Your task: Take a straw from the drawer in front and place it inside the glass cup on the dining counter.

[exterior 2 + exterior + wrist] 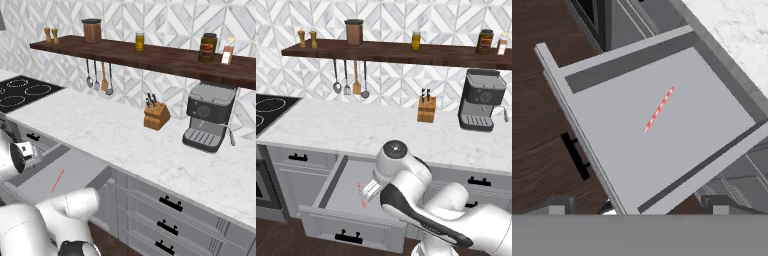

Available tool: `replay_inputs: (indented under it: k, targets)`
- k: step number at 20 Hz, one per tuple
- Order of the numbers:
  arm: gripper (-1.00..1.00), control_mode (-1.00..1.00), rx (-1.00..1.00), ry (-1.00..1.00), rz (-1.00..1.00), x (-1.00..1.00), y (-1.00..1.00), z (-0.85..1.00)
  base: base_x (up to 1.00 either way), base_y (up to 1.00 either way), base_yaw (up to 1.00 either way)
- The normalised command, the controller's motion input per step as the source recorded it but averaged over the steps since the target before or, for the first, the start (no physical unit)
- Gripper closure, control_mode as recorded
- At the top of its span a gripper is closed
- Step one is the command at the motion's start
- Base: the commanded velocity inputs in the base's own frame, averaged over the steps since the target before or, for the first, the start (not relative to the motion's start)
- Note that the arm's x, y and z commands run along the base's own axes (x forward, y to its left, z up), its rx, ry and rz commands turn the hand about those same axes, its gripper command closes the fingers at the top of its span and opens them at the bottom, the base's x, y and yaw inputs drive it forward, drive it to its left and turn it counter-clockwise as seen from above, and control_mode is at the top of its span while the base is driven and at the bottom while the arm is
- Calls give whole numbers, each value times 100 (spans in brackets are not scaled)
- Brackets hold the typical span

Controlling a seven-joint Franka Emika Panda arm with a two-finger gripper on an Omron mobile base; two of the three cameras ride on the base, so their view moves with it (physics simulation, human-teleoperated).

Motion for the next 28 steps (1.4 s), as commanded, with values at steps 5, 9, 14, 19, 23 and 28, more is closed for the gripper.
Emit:
replay_inputs:
  k: [5, 9, 14, 19, 23, 28]
  targets:
    - [-100, -100, 18, 20, -9, 98, -29, 0, 0, 0, 0]
    - [-100, -100, 3, 35, -6, 100, 0, -3, 0, 0, 0]
    - [-100, -100, -5, 38, -9, 93, 6, -6, 0, 0, 0]
    - [-100, -100, -22, 38, -20, 34, 46, -2, 0, 0, 0]
    - [-100, -100, -15, 6, -29, 0, 58, -32, 0, 0, 0]
    - [-100, -100, -4, 0, -27, 0, 24, -57, 0, 0, 0]
